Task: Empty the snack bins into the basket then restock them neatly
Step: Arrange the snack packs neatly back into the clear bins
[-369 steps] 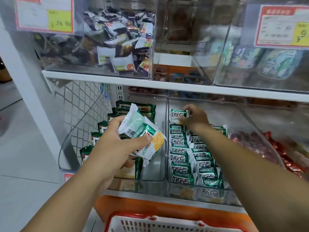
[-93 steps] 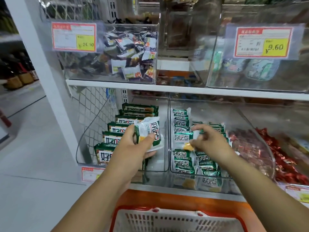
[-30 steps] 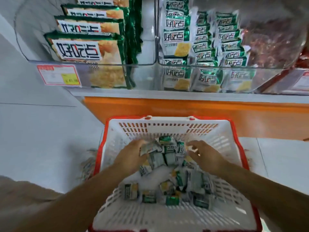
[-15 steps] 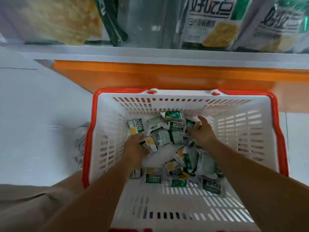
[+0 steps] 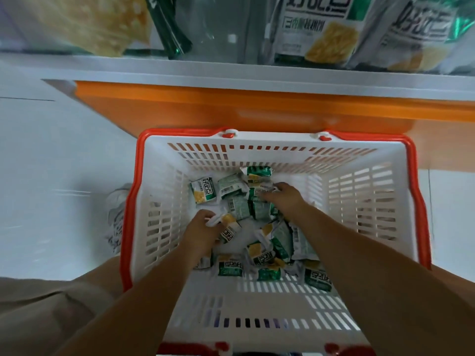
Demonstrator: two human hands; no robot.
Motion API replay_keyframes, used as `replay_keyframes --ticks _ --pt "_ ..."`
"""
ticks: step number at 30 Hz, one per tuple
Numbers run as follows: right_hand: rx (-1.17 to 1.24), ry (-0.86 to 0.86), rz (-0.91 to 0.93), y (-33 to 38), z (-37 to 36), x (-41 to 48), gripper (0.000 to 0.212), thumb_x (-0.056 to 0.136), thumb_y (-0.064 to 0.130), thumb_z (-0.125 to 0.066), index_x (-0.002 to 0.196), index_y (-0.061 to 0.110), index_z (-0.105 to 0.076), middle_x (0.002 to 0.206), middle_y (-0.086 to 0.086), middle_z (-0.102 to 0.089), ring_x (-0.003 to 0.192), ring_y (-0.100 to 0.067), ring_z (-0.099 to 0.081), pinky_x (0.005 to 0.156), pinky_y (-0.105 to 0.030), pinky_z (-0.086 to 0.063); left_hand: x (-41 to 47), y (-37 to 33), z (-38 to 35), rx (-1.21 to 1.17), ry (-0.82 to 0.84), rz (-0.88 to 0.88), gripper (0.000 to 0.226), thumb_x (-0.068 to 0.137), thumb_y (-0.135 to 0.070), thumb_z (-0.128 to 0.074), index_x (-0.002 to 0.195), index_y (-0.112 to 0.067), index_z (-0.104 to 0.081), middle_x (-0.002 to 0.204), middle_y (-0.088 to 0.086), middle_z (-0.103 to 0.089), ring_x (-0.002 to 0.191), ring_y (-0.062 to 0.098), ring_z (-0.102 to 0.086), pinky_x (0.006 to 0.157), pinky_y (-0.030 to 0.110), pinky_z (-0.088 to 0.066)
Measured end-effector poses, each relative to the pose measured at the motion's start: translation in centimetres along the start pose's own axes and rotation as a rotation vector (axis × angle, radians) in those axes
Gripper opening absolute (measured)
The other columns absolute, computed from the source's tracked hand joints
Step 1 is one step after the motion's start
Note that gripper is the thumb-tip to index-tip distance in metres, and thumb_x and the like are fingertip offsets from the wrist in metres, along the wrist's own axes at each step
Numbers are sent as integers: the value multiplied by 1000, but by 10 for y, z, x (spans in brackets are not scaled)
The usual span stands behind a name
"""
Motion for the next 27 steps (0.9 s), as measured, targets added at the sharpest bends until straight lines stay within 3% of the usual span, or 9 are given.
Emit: replay_keyframes --ticks 4,7,10,13,15,20,22,25,27 --pt "16 -59 106 7 15 -29 58 80 31 -77 127 13 -50 125 -13 -58 90 -19 -53 68 -25 -44 -19 -17 2 -238 27 -9 20 95 -11 -62 112 -15 -53 106 11 -59 90 27 -63 66 33 -54" --pt "2 -45 199 17 38 -66 54 82 36 -74 128 23 -49 129 -3 -52 83 -16 -54 54 -21 -41 -25 -41 3 -210 31 -96 37 95 -21 -62 131 -20 -51 125 11 -57 102 27 -63 74 35 -58" --pt "57 72 292 35 55 -109 59 83 38 -73 135 30 -45 131 10 -41 108 -11 -47 76 -25 -42 -42 -76 -2 -199 71 -171 41 94 -32 -64 133 -30 -50 130 3 -53 109 26 -61 93 48 -55" --pt "16 91 362 51 66 -146 66 80 41 -75 137 32 -45 146 10 -38 132 -15 -40 88 -30 -40 -76 -107 -17 -300 206 -179 48 84 -57 -67 126 -39 -54 139 1 -53 119 30 -59 93 51 -54" --pt "-10 47 407 61 71 -168 66 79 43 -75 137 31 -45 146 5 -41 130 -18 -43 88 -30 -41 -98 -123 -27 -355 315 -205 72 69 -66 -75 131 -39 -50 142 1 -48 124 32 -54 91 50 -55" --pt "49 -48 422 68 87 -210 60 82 46 -71 133 28 -45 124 7 -48 110 -13 -50 79 -23 -42 -141 -151 -26 -492 326 -314 57 80 -9 -77 125 -35 -53 140 -3 -45 102 24 -70 80 45 -60" --pt "293 84 350 68 91 -221 50 84 37 -71 127 28 -47 115 1 -53 103 -17 -54 81 -30 -48 -151 -159 -16 -546 288 -316 62 83 -6 -75 133 -30 -48 142 2 -47 99 31 -71 79 45 -60" --pt "731 308 333 76 104 -234 53 82 -1 -64 128 18 -46 95 -14 -51 94 -29 -49 92 -42 -48 -173 -180 1 -564 266 -372 61 82 -9 -76 132 -30 -47 136 4 -56 95 33 -72 83 48 -59" --pt "819 405 384 89 116 -248 57 72 -13 -62 121 12 -47 96 -20 -44 95 -36 -46 95 -45 -51 -193 -202 13 -552 248 -448 58 82 -7 -75 130 -26 -49 129 5 -60 93 30 -73 83 49 -59"
Point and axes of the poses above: each hand's wrist, its own x-axis towards the middle knuckle, its own z-axis out of the back of the hand, y = z × x, the point moved 7 cm from there along x, towards the middle knuckle
